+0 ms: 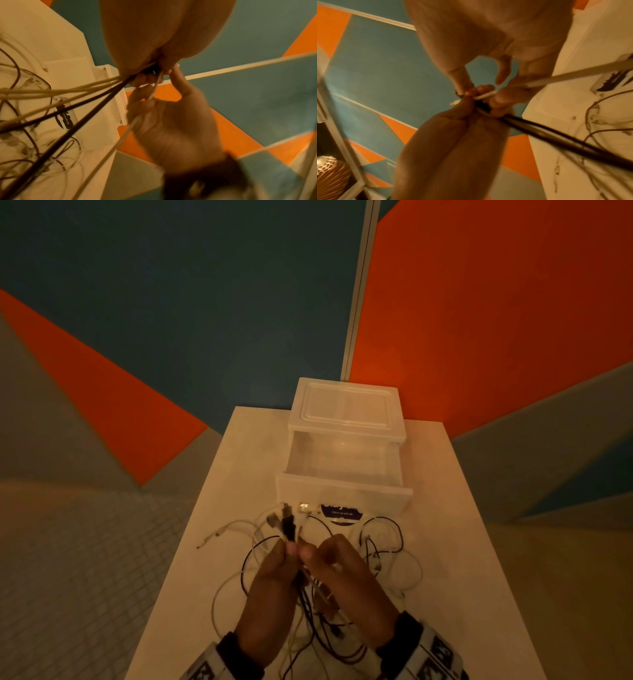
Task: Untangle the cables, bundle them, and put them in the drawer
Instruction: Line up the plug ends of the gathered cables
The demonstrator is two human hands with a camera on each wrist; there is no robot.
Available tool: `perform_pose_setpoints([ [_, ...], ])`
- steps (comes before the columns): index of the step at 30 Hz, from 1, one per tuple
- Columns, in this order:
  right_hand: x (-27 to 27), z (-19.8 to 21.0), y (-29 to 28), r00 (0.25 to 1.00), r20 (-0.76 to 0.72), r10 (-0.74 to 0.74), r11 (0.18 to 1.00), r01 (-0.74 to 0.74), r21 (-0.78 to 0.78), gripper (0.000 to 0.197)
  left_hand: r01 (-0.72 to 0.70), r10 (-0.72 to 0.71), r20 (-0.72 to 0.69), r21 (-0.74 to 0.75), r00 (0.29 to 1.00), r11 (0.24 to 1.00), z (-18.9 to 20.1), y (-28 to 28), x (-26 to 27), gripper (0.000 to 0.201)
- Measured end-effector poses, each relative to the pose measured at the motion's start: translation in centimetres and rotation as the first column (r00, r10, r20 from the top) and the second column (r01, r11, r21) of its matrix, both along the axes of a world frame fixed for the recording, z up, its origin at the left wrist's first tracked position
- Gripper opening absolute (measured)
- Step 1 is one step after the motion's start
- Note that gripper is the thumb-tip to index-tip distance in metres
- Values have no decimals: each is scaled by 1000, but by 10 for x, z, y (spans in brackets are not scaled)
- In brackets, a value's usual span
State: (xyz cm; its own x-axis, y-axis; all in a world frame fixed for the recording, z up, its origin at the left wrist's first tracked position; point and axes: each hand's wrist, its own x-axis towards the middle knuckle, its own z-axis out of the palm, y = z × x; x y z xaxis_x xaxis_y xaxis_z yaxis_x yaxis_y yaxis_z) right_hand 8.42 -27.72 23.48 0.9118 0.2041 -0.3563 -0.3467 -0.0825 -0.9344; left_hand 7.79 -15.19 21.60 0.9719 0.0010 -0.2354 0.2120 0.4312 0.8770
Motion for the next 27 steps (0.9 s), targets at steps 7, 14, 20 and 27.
perform_pose_setpoints([
  [7, -23, -80, -69, 960, -14, 281, 945, -279, -172, 24, -33, 44, 22, -372, 999, 928, 25, 44, 28, 29],
  [14, -37, -157, -116, 994, 87, -66, 923, 94, -373, 46, -16, 33, 58, -273, 998, 962, 33, 62, 28, 30],
  [20, 1, -48, -74, 928, 333, -167, 963, 226, -146, 36, 126, -134, 49, 132, 990, 983, 18, 30, 12, 30],
  [27, -14, -5, -29, 885, 437, 160, 968, -53, -245, 28, 175, -174, 28, -48, 984, 983, 28, 3, 6, 23],
])
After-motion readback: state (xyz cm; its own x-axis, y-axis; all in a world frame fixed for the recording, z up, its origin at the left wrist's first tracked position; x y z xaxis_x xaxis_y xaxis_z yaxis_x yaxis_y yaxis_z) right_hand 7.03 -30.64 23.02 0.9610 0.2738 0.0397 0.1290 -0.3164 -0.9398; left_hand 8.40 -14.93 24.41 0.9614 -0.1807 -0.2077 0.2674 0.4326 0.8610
